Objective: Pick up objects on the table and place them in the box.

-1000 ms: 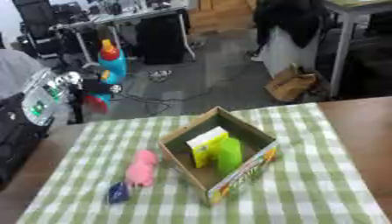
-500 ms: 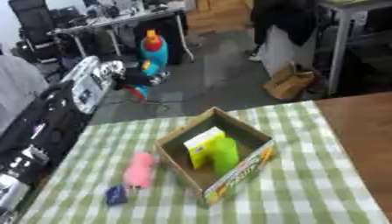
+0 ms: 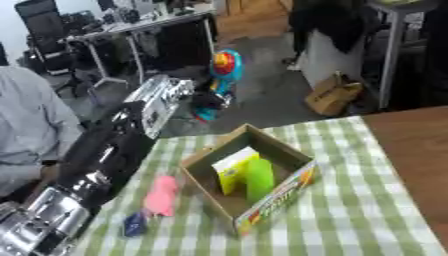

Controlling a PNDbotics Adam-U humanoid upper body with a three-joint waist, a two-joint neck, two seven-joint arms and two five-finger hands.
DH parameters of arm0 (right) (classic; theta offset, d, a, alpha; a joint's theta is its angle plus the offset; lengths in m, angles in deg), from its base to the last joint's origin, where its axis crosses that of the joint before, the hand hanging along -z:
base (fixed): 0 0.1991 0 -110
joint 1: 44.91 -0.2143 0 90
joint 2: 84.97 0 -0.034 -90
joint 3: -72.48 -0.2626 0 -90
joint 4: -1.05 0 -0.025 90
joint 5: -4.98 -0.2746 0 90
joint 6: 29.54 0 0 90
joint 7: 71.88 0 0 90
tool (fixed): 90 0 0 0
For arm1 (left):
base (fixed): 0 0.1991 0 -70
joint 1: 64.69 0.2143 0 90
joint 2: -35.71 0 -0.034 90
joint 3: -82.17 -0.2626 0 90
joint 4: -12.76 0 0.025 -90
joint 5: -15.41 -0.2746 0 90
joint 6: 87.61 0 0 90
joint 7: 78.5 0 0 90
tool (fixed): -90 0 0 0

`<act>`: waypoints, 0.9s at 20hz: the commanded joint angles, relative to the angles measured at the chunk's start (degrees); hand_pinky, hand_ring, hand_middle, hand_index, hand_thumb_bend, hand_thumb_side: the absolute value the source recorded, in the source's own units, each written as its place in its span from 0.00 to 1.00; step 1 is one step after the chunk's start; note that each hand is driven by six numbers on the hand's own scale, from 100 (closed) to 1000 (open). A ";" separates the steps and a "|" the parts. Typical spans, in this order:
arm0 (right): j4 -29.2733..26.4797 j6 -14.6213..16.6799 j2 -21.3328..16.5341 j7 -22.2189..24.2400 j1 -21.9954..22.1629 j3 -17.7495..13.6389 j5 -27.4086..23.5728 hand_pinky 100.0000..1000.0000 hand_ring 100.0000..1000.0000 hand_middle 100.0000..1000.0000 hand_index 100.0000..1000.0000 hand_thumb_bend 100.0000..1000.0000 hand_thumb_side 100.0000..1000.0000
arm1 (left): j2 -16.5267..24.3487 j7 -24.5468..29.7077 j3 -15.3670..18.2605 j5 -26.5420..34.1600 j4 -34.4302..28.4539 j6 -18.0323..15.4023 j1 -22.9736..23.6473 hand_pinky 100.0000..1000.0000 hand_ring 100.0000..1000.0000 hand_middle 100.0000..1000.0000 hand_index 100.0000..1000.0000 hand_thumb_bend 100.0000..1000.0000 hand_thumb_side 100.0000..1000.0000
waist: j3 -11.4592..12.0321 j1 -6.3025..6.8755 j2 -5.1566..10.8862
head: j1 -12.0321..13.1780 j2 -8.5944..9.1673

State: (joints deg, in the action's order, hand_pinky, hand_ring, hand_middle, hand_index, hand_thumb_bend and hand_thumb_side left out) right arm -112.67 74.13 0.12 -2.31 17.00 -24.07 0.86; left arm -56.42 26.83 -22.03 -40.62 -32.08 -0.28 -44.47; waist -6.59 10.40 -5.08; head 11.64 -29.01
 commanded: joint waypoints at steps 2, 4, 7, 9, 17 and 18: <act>-0.87 0.12 -0.11 0.72 -1.59 0.34 -0.96 0.80 0.88 0.80 0.93 0.00 1.00 | 0.29 -6.40 1.36 -8.50 0.56 -7.08 -1.25 0.00 0.00 0.00 0.07 0.00 0.74 | -0.47 0.36 -0.57 | 0.68 0.50; -0.87 0.13 0.09 0.90 -1.89 0.46 -1.14 0.80 0.88 0.80 0.93 0.00 1.00 | -0.14 -8.86 2.18 -11.37 1.83 -9.62 -0.51 0.00 0.00 0.00 0.07 0.00 0.75 | -0.81 0.40 -0.81 | 0.54 0.44; -0.87 0.19 0.26 1.16 -2.51 0.64 -1.37 0.80 0.88 0.80 0.93 0.00 1.00 | -0.72 -11.75 3.84 -12.42 4.29 -12.84 0.57 0.00 0.00 0.00 0.07 0.00 0.76 | -1.40 0.57 -1.30 | 0.67 0.58; -0.87 0.22 0.42 1.36 -2.94 0.79 -1.52 0.80 0.88 0.80 0.93 0.00 1.00 | -0.93 -13.17 4.79 -12.09 5.69 -14.62 1.03 0.00 0.00 0.00 0.07 0.00 0.76 | -1.96 0.75 -1.77 | 0.95 1.04; -0.87 0.27 0.76 1.80 -3.75 0.94 -2.00 0.80 0.88 0.80 0.93 0.00 1.00 | -1.80 -16.31 6.12 -17.40 8.68 -18.43 2.21 0.00 0.00 0.00 0.09 0.00 0.78 | -3.16 1.08 -2.84 | 1.63 1.46; -0.87 0.26 0.75 1.81 -3.79 0.94 -2.03 0.80 0.88 0.80 0.93 0.00 1.00 | -1.92 -16.47 6.48 -17.92 9.13 -18.46 2.34 0.00 0.00 0.00 0.10 0.00 0.79 | -3.20 1.09 -2.88 | 1.63 1.35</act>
State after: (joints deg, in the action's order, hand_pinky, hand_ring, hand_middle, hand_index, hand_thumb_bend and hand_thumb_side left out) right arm -112.67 74.31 1.15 -0.74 14.34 -23.13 -0.79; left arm -59.26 10.88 -16.40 -57.46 -22.75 -18.44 -41.19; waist -9.86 11.17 -7.70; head 13.10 -27.99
